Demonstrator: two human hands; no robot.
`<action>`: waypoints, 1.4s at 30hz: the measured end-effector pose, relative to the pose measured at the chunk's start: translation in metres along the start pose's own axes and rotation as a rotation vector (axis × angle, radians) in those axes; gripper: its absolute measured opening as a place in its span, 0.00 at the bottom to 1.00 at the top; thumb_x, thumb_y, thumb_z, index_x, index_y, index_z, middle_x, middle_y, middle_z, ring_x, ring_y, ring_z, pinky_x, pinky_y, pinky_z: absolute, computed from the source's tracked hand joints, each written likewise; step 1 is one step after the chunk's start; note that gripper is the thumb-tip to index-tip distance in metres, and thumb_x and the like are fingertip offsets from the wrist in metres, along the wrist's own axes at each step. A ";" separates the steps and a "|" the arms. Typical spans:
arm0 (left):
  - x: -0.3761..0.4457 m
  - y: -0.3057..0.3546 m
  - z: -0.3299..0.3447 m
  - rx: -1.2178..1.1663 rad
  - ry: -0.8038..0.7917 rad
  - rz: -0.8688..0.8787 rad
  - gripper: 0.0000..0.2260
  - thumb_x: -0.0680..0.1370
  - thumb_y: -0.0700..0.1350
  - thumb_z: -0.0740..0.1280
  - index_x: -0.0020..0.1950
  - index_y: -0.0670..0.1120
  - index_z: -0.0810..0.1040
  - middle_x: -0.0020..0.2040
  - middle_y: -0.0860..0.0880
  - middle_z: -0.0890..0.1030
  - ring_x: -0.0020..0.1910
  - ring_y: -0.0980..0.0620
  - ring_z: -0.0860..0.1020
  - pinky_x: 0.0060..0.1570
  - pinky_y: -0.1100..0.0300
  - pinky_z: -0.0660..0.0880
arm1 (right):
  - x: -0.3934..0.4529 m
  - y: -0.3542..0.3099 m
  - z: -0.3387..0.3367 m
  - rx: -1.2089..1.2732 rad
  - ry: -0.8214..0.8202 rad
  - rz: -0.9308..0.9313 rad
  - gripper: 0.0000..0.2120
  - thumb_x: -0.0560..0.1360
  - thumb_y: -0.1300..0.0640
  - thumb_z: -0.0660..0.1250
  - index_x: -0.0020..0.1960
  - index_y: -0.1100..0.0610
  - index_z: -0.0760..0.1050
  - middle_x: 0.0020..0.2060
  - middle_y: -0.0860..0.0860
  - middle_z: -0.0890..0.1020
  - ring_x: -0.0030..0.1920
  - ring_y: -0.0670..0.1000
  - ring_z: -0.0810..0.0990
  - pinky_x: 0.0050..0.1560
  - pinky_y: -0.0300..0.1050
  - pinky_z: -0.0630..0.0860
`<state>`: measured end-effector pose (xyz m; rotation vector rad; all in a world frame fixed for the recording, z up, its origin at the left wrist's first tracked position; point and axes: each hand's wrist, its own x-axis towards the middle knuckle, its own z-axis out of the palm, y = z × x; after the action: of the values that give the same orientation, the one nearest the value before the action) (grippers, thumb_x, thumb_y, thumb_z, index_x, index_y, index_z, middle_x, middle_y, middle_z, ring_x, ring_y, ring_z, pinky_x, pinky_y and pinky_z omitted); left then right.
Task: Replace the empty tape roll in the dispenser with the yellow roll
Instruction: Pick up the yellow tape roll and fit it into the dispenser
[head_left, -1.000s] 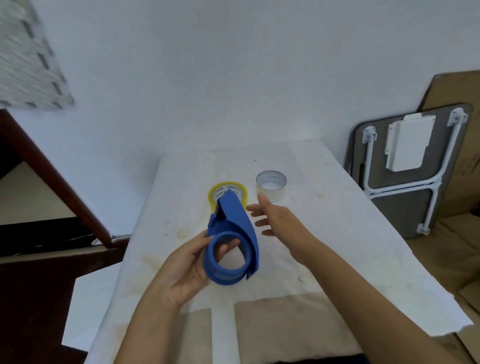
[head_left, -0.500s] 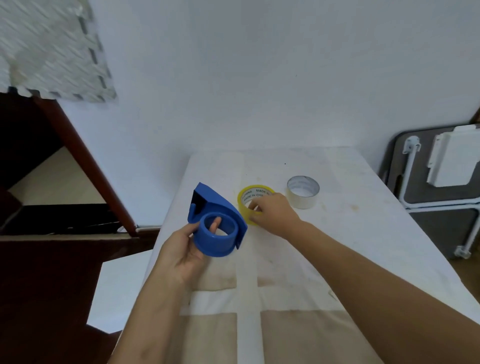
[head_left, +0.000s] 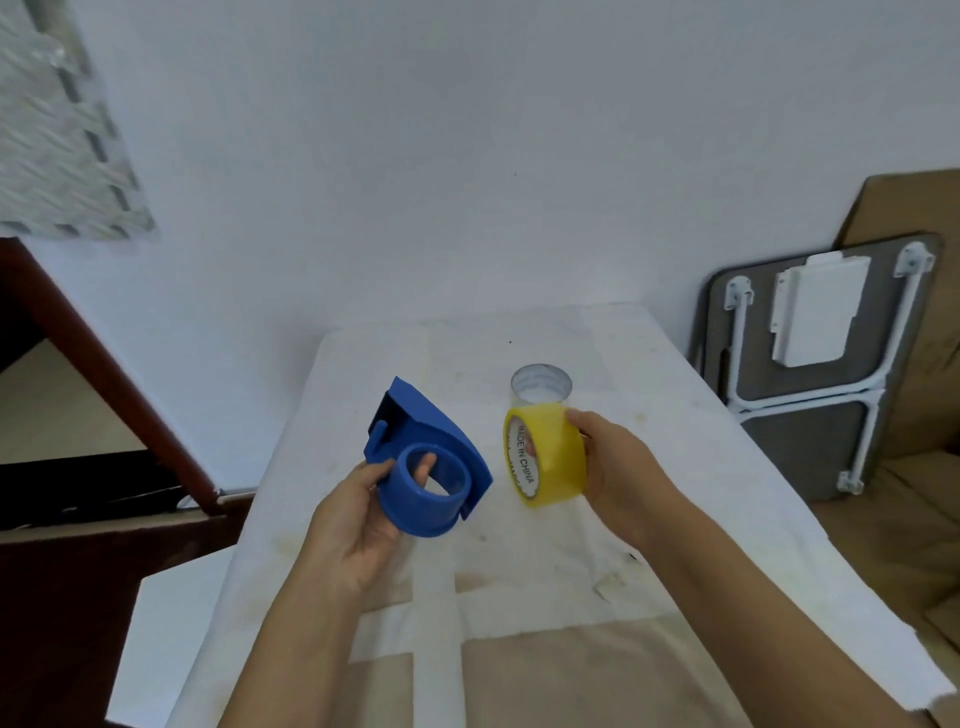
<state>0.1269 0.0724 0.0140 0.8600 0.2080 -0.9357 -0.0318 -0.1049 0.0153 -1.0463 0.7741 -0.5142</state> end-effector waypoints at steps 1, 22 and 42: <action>-0.001 -0.004 0.004 0.010 -0.010 0.001 0.14 0.80 0.34 0.64 0.66 0.37 0.76 0.62 0.35 0.81 0.47 0.42 0.87 0.42 0.53 0.85 | -0.007 -0.001 -0.005 0.000 0.006 -0.008 0.16 0.80 0.50 0.59 0.57 0.59 0.79 0.50 0.58 0.84 0.51 0.56 0.83 0.57 0.52 0.76; -0.025 -0.057 0.051 0.485 -0.180 0.054 0.13 0.81 0.36 0.62 0.65 0.44 0.77 0.53 0.41 0.87 0.46 0.45 0.86 0.41 0.57 0.84 | -0.095 0.010 -0.037 -0.271 0.202 -0.210 0.06 0.79 0.55 0.63 0.55 0.50 0.73 0.33 0.35 0.82 0.45 0.44 0.77 0.46 0.44 0.73; -0.031 -0.074 0.058 0.571 -0.169 0.233 0.19 0.81 0.33 0.62 0.69 0.50 0.71 0.61 0.44 0.83 0.50 0.50 0.84 0.40 0.57 0.83 | -0.101 0.012 -0.031 -0.377 0.234 -0.380 0.09 0.82 0.54 0.54 0.48 0.45 0.71 0.38 0.45 0.78 0.41 0.47 0.72 0.41 0.43 0.71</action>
<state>0.0401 0.0273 0.0266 1.2890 -0.3174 -0.8519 -0.1201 -0.0465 0.0278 -1.5161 0.9033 -0.8479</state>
